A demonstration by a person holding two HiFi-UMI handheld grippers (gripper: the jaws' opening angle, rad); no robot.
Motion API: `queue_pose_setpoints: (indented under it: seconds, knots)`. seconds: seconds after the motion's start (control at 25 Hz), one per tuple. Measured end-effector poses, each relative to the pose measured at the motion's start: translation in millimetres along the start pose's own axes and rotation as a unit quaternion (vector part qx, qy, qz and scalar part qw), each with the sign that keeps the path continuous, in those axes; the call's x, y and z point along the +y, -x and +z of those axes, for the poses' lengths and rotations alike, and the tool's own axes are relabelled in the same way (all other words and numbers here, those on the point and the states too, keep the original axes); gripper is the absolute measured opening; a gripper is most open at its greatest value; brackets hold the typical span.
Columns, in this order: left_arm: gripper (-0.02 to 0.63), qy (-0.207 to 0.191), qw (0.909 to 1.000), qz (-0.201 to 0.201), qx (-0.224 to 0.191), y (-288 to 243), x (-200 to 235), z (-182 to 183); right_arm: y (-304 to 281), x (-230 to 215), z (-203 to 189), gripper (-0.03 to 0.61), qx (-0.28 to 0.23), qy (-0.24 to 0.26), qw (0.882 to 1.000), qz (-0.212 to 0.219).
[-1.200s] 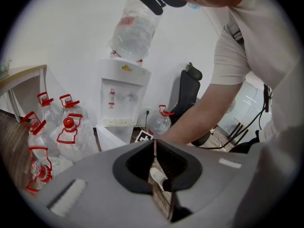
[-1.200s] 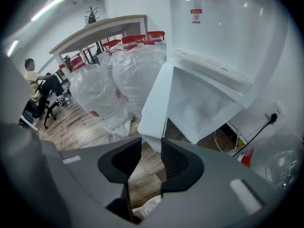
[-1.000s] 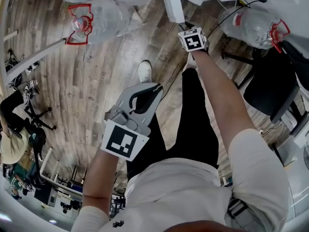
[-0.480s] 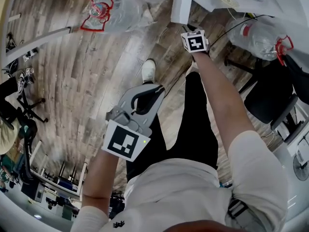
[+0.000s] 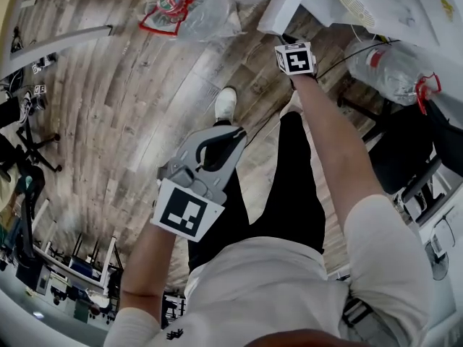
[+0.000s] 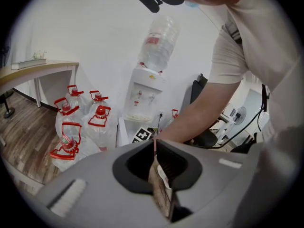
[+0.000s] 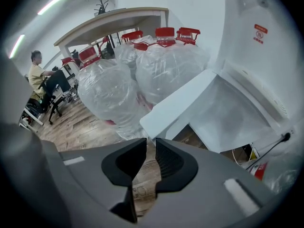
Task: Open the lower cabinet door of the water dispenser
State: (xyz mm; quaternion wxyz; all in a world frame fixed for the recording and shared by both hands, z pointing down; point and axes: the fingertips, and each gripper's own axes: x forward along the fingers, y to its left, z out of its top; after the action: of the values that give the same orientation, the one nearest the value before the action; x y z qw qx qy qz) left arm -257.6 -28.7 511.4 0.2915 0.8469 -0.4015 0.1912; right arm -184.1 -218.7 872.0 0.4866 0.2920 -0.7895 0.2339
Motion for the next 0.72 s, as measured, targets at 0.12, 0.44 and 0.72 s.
queue_pose_setpoints:
  seconds: [0.12,0.44,0.72]
  knots:
    - [0.061,0.006,1.0000,0.006,-0.003,9,6,-5,-3,7,8,0.061,0.003,0.007,1.000,0.002]
    - [0.061,0.022,0.9996,0.015,-0.008,27,15,-18,-15,28,31,0.058,0.001,0.027,1.000,0.009]
    - [0.061,0.031,0.9993,0.019,-0.012,36,19,-30,-23,36,47,0.054,0.004,0.061,0.998,0.010]
